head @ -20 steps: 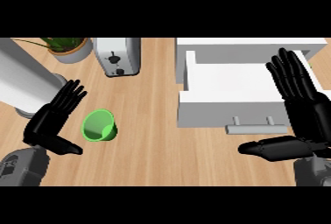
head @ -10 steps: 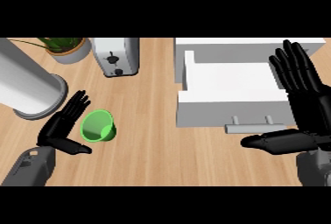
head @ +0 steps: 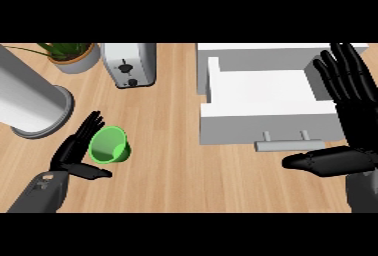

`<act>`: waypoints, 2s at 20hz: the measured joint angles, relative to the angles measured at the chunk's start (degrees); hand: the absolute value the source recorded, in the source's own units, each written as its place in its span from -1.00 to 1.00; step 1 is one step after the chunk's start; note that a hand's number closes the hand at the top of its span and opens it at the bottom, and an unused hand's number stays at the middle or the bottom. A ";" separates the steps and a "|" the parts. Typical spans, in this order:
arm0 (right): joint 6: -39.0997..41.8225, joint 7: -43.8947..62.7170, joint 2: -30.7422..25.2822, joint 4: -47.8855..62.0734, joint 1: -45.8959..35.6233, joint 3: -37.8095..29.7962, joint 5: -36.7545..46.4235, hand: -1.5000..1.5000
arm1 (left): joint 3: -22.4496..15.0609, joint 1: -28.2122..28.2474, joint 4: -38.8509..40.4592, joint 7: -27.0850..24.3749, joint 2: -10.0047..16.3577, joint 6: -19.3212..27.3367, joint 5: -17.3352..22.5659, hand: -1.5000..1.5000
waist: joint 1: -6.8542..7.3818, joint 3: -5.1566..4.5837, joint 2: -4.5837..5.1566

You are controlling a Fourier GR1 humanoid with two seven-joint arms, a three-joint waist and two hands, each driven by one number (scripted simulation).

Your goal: Pick up the cup, place it into the drawer and close the drawer

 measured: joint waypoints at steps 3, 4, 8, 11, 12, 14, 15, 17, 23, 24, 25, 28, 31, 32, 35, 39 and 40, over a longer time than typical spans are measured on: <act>0.05 0.22 -0.11 0.08 -0.24 -0.07 0.05 -1.00 | -0.17 0.15 1.87 -2.69 -0.43 0.98 -0.67 -1.00 | -0.09 -0.04 0.08; -0.11 0.58 0.10 -0.65 0.00 0.26 0.14 -1.00 | -0.17 -0.07 2.42 -3.26 -0.59 1.29 -0.81 -1.00 | -0.23 -0.05 0.12; -0.54 0.26 0.65 0.46 -0.91 0.76 0.86 -1.00 | -0.15 -1.44 4.20 -4.45 -0.82 1.58 -1.17 -1.00 | -0.23 -0.07 0.24; -0.21 0.27 0.19 0.89 -1.38 0.11 0.39 -1.00 | -0.14 -1.54 5.17 -5.74 -0.76 1.86 -1.43 -1.00 | -0.42 -0.10 0.33; -0.31 0.55 0.30 0.26 -1.08 0.35 0.51 -1.00 | -0.30 -1.65 5.42 -6.01 -1.19 2.06 -1.66 -1.00 | -0.50 -0.10 0.31; -0.32 0.70 0.26 0.72 -1.79 0.33 0.50 -1.00 | -0.57 -1.99 5.74 -6.45 -1.61 2.22 -2.03 -1.00 | -0.44 -0.11 0.32; -0.36 1.05 0.20 0.52 -2.02 0.43 0.57 -1.00 | -0.74 -1.99 5.96 -6.75 -2.09 2.53 -2.26 -1.00 | -0.52 -0.12 0.35; -0.41 1.03 0.37 0.61 -2.04 0.69 0.78 -1.00 | -0.90 -2.37 6.33 -7.08 -3.32 3.01 -2.50 -1.00 | -0.54 -0.11 0.35; -0.19 0.73 0.19 1.19 -2.09 0.54 0.95 -1.00 | -0.81 -4.06 7.00 -6.43 -3.94 1.25 -2.25 -1.00 | -0.81 -0.13 0.45; 0.17 0.32 0.00 1.49 -2.10 0.16 0.50 -1.00 | -0.73 -4.39 7.08 -6.19 -4.49 0.89 -2.07 1.00 | -0.95 -0.14 0.52; 0.47 0.24 -0.26 1.39 -1.83 -0.15 0.19 -1.00 | -0.72 -4.37 7.10 -5.94 -4.57 -0.02 -1.90 1.00 | -0.97 -0.14 0.50; 0.44 0.38 -0.31 1.28 -1.69 -0.23 0.21 -1.00 | -1.23 -4.26 6.07 -6.29 -5.23 -1.43 -1.99 1.00 | -0.90 -0.15 0.47; 0.65 0.36 -0.85 1.42 -1.43 -0.87 0.10 -1.00 | -0.96 -4.00 3.82 -9.09 -5.54 1.48 -1.94 1.00 | -0.71 -0.15 0.41; 0.83 0.27 -0.93 1.46 -1.18 -0.83 0.13 -1.00 | -0.74 -4.11 3.24 -10.05 -5.92 3.21 -1.95 1.00 | -0.77 -0.14 0.43; 1.20 -0.26 -1.30 1.84 -1.08 -1.13 0.19 -1.00 | 0.03 -4.01 2.04 -12.44 -6.48 8.01 -2.01 1.00 | -0.56 -0.10 0.39; 1.16 -0.41 -1.14 1.88 -0.75 -1.56 -0.23 -1.00 | 4.96 -3.30 1.27 -13.92 -7.70 16.07 1.55 1.00 | -0.06 -0.06 0.25; 1.05 -0.70 -1.09 2.10 -0.59 -1.69 -0.07 -1.00 | 6.47 -2.76 0.98 -14.43 -8.01 18.16 2.70 1.00 | 0.22 -0.04 0.22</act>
